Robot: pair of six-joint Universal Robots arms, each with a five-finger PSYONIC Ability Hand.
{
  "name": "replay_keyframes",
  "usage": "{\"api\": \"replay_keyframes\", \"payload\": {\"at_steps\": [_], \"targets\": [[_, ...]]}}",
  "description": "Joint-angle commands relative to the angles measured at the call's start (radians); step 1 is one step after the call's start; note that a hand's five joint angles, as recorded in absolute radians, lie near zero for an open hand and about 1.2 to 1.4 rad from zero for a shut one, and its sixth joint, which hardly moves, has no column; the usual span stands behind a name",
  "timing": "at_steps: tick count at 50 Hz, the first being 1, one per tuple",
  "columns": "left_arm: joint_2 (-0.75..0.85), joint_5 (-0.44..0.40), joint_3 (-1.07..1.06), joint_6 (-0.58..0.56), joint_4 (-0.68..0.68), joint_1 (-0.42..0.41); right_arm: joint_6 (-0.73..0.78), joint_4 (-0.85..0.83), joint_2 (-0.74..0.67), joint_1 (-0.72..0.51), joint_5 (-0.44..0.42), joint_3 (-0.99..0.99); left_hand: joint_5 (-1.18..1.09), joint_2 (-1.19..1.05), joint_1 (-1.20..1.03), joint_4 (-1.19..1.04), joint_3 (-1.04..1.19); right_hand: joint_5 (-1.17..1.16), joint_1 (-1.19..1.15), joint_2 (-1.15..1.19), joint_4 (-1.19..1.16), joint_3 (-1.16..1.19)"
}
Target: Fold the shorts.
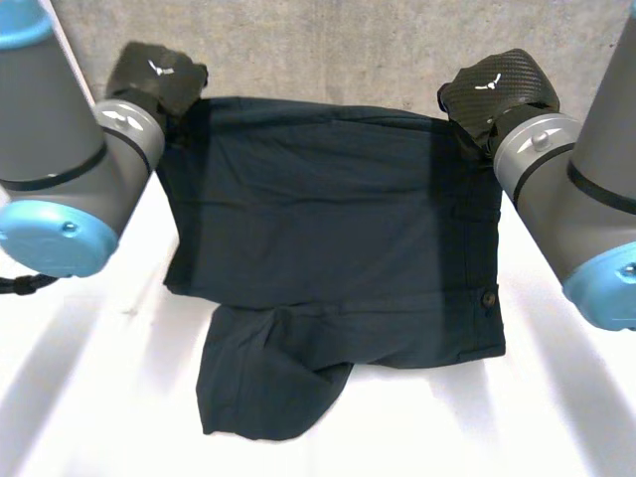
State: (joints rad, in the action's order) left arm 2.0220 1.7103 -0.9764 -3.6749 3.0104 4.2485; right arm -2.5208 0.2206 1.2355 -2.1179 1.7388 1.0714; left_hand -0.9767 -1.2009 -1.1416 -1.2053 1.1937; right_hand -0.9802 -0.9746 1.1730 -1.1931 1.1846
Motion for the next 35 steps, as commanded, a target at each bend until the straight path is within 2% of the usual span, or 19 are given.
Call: {"api": "replay_keyframes", "payload": {"at_steps": [1, 10, 18, 26, 35], "targets": [[-0.072, 0.022, -0.067, 0.018, -0.024, -0.022, -0.026, -0.076, 0.045, 0.001, 0.016, 0.045, -0.245, -0.195, -0.255, -0.191, 0.203, -0.242, -0.422, 0.223, -0.203, 0.212], [-0.397, 0.029, -0.171, 0.019, -0.025, -0.073, -0.027, -0.106, 0.275, -0.004, 0.022, 0.084, -0.245, -0.195, -0.255, -0.191, 0.203, -0.242, -0.422, 0.223, -0.203, 0.212], [-0.630, 0.032, -0.182, 0.016, -0.030, -0.079, -0.026, -0.099, 0.469, -0.005, 0.024, 0.082, -0.245, -0.195, -0.255, -0.191, 0.203, -0.242, -0.422, 0.223, -0.203, 0.212], [-0.740, 0.035, -0.150, 0.016, -0.031, -0.073, -0.027, -0.107, 0.570, -0.007, 0.021, 0.076, -0.245, -0.195, -0.255, -0.191, 0.203, -0.242, -0.422, 0.223, -0.203, 0.212], [-0.714, 0.035, -0.137, 0.016, -0.033, -0.068, -0.027, -0.109, 0.572, -0.007, 0.021, 0.076, -0.245, -0.195, -0.255, -0.191, 0.203, -0.242, -0.422, 0.223, -0.203, 0.212]]}}
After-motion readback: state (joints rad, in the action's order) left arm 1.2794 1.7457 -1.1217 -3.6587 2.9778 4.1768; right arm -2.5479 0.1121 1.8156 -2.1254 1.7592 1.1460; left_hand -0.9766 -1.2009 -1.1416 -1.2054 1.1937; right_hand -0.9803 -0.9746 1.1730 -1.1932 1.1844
